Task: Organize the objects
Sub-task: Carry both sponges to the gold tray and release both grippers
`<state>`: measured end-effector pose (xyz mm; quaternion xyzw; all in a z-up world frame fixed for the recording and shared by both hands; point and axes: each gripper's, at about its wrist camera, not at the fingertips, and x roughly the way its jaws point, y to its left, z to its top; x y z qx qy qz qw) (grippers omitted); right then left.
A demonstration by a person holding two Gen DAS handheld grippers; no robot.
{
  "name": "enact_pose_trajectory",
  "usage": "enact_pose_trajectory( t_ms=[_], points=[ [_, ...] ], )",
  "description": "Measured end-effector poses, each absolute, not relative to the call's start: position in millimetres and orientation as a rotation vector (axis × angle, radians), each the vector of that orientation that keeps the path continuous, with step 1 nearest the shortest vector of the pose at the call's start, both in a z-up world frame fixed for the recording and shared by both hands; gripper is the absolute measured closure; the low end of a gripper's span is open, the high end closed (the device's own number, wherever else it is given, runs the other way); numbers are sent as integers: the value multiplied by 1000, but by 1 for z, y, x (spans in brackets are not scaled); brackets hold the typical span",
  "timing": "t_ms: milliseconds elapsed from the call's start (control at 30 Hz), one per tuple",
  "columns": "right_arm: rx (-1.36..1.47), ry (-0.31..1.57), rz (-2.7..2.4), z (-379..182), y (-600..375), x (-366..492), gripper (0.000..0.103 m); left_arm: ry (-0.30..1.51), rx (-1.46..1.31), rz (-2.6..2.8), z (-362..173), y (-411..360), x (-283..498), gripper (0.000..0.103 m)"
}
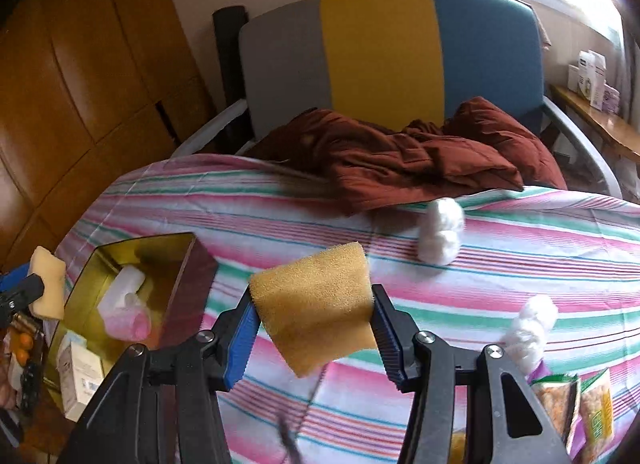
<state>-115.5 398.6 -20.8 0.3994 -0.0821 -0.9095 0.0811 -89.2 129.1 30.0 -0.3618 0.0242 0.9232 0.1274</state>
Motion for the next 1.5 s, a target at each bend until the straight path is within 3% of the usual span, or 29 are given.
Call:
enact_pose_trajectory(
  t_ms=[633,700,733,767,900,1267,1500],
  points=[
    [1080,-211,-2504,26,225,-117,46,-113,-1195,2814,-8,1,-83,38],
    [1068,-242,-2518,31,213,-130,33,-110,-1200,2808,-11,-3,-88,36],
    [1063,-270,-2522,34,207,-137,18,-110,-1197,2809,-12,-4,-90,32],
    [1060,-283,-2527,36,204,-140,13,-108,-1190,2807,-13,-4,-93,29],
    [1072,-278,-2551,35,198,-142,13,-101,-1156,2822,-12,-7,-95,10],
    [1166,-184,-2582,8,204,-98,12,-118,-1085,2877,-3,-10,-73,7],
    [1195,-22,-2698,4,195,-74,13,-87,-1042,2885,3,-4,-54,5]
  ],
)
